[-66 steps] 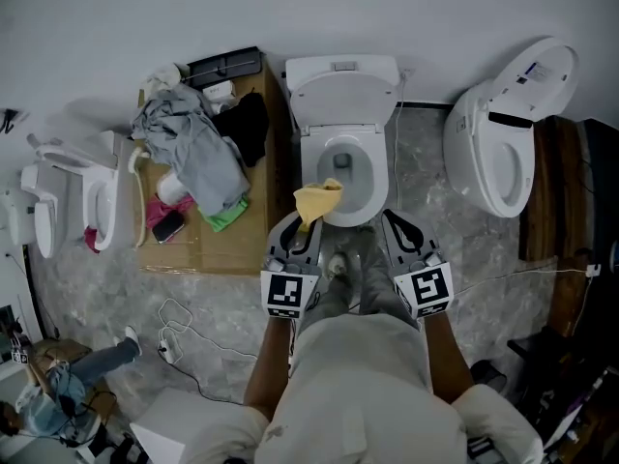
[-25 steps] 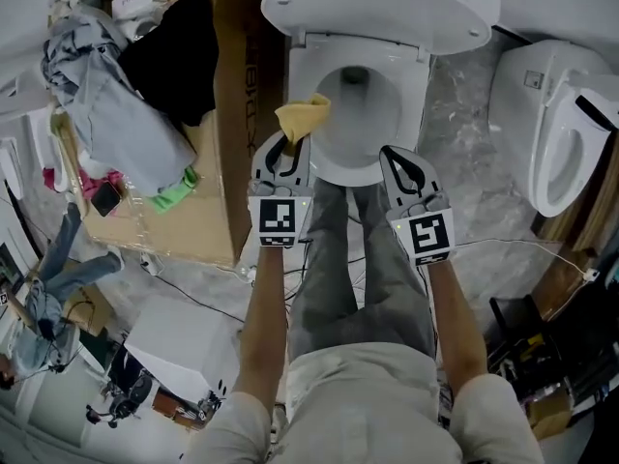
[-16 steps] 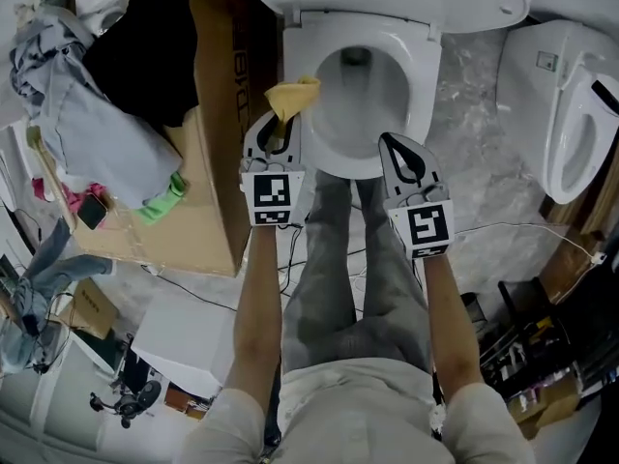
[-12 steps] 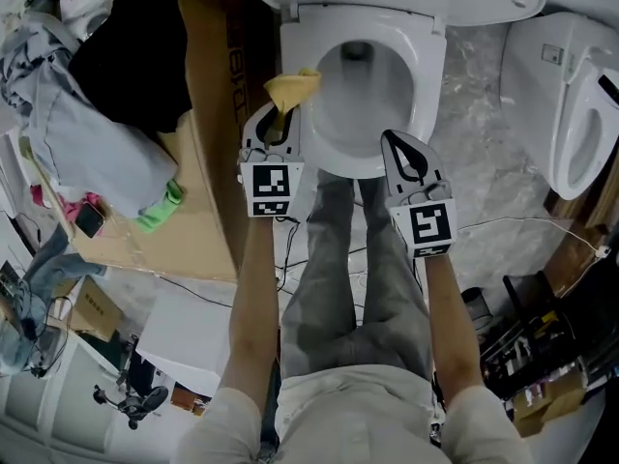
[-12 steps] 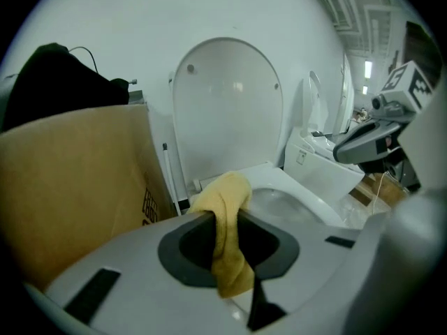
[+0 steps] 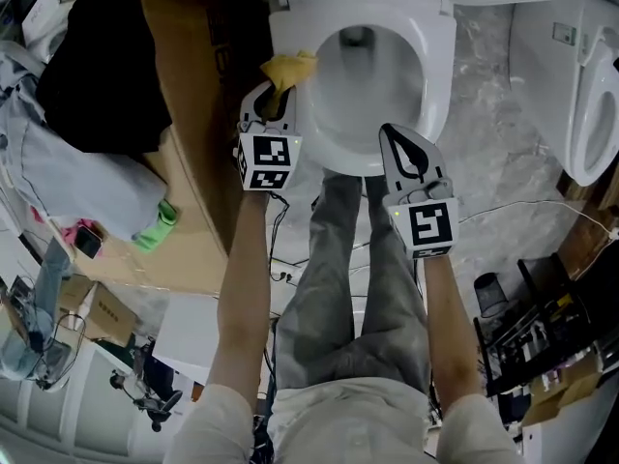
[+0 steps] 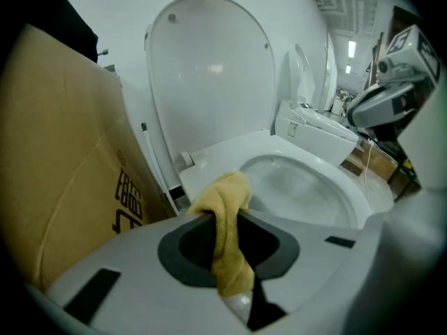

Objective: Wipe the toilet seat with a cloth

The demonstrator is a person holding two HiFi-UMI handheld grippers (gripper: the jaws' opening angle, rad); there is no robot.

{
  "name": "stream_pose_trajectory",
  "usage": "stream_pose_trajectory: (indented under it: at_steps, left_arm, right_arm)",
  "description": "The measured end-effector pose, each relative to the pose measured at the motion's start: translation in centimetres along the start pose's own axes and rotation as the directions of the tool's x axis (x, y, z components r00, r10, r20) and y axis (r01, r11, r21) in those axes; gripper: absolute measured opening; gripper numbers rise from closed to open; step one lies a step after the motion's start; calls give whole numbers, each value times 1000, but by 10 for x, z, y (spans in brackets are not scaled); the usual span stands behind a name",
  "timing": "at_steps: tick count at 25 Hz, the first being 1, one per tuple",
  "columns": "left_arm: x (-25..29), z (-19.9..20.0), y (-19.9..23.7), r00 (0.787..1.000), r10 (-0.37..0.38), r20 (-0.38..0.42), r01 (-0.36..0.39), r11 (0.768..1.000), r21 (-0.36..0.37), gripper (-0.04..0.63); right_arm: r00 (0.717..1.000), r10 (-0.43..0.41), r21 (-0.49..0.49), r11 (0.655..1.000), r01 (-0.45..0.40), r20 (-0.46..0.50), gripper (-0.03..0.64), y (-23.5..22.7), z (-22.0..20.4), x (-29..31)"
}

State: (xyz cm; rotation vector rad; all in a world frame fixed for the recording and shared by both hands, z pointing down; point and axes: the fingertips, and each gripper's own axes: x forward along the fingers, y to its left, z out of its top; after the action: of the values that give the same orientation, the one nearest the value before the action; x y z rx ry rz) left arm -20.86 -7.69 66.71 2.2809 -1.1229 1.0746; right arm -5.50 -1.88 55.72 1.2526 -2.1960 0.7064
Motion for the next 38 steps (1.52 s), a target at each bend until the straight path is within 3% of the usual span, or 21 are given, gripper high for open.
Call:
stream_pose_trajectory:
  at_steps: [8, 25, 38]
  left_arm:
    - [16, -19, -10, 997, -69, -40, 71, 996, 60, 81]
    - [1, -44, -38, 994, -97, -57, 97, 995, 4, 81]
    - [-15, -70, -59, 995, -67, -70, 62, 996, -70, 81]
  right_arm:
    - [999, -35, 20, 999, 35, -17, 8, 1, -16, -5]
    - [1000, -19, 23, 1000, 19, -24, 8, 4, -38, -29]
    - [999, 7, 12, 1000, -7, -48, 8, -1, -61, -48]
